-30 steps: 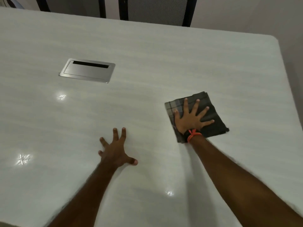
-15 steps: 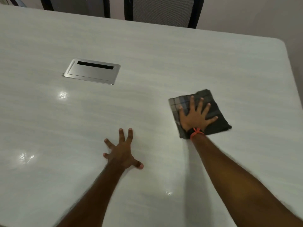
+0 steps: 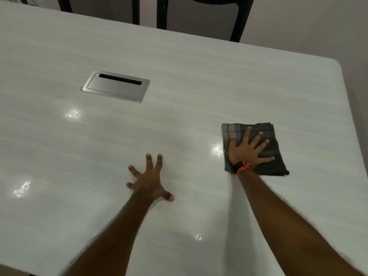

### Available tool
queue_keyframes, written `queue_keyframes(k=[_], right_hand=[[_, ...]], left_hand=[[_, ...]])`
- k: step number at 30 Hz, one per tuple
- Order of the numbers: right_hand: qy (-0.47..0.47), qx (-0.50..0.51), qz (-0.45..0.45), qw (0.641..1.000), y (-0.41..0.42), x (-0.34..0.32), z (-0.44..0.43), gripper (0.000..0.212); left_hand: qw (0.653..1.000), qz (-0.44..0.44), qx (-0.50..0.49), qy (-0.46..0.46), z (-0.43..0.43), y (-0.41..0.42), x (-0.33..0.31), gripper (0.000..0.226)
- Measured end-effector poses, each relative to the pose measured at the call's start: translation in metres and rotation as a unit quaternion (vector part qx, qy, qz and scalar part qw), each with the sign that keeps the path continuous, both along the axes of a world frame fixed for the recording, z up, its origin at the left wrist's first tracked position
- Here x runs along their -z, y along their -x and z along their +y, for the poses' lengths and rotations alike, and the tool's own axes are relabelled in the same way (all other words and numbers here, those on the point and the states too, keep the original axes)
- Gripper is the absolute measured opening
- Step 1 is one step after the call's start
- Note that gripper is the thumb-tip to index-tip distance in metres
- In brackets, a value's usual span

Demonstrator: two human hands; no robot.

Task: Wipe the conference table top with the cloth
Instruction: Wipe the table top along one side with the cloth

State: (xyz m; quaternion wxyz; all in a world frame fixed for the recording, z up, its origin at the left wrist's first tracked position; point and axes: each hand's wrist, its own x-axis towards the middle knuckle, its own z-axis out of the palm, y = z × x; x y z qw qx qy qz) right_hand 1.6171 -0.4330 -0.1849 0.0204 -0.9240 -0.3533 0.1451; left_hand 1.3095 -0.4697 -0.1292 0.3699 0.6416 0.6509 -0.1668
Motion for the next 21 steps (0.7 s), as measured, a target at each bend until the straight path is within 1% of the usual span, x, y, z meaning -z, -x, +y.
queue_keyframes(k=[1,2,3,4,5,6,7,9,10,11,12,13,14,16,17,18,19,20,21], right_hand=[[-0.003,-0.035,-0.004,0.999,0.011,-0.001,-0.002,0.079],[-0.009,-0.108,-0.011,0.994,0.022,0.002,-0.008,0.078],[-0.009,-0.207,-0.021,0.978,0.028,0.006,-0.016,0.077],[-0.001,-0.301,-0.025,0.953,0.026,0.009,-0.023,0.075],[0.007,-0.362,-0.022,0.932,0.014,0.009,-0.026,0.075],[0.006,-0.367,-0.018,0.93,-0.003,0.007,-0.025,0.075],[-0.001,-0.318,-0.022,0.948,-0.022,0.005,-0.023,0.075],[-0.017,-0.128,-0.028,0.991,-0.049,0.002,-0.022,0.082],[-0.014,-0.047,-0.019,0.999,-0.053,0.001,-0.02,0.087],[-0.009,-0.009,-0.007,1.0,-0.047,-0.001,-0.02,0.088],[-0.01,-0.01,-0.003,1.0,-0.033,-0.003,-0.022,0.087],[-0.017,-0.05,-0.006,0.999,-0.015,-0.004,-0.028,0.084],[-0.024,-0.123,-0.013,0.992,0.003,0.0,-0.039,0.081],[-0.007,-0.298,-0.033,0.954,0.019,0.008,-0.065,0.077],[0.003,-0.344,-0.032,0.938,0.012,0.008,-0.07,0.077],[0.004,-0.336,-0.029,0.941,-0.002,0.007,-0.07,0.078],[-0.006,-0.278,-0.034,0.96,-0.018,0.006,-0.068,0.078],[-0.019,-0.189,-0.038,0.981,-0.033,0.005,-0.065,0.08],[-0.026,-0.098,-0.038,0.994,-0.044,0.004,-0.061,0.084]], left_hand=[[1.0,-0.001,-0.002,0.002,0.001,0.0,0.001,0.151],[1.0,-0.003,-0.003,0.004,0.001,0.0,0.001,0.151],[1.0,-0.004,-0.003,0.006,0.002,0.0,0.002,0.152],[1.0,-0.005,-0.001,0.006,0.001,0.0,0.002,0.152],[1.0,-0.004,-0.002,0.005,0.001,0.0,0.002,0.152],[1.0,-0.003,-0.003,0.005,0.0,0.001,0.002,0.152],[1.0,-0.003,-0.003,0.003,0.0,0.001,0.001,0.152],[1.0,-0.003,-0.002,0.001,-0.001,0.001,0.001,0.152],[1.0,-0.002,-0.003,0.001,-0.001,0.001,0.002,0.152],[1.0,-0.001,-0.004,0.003,0.0,0.001,0.001,0.152],[1.0,-0.002,-0.006,0.005,0.0,0.001,0.001,0.152],[1.0,-0.004,-0.007,0.006,0.0,0.001,0.001,0.152],[1.0,-0.006,-0.007,0.005,-0.001,0.001,0.002,0.152],[1.0,-0.006,-0.005,0.001,-0.001,0.001,0.002,0.152],[1.0,-0.005,-0.006,0.002,-0.002,0.001,0.002,0.152],[1.0,-0.004,-0.008,0.004,-0.002,0.001,0.001,0.152],[1.0,-0.004,-0.007,0.007,-0.002,0.001,0.0,0.151],[1.0,-0.005,-0.006,0.008,-0.002,0.001,0.0,0.151],[1.0,-0.006,-0.006,0.009,-0.002,0.001,0.0,0.151]])
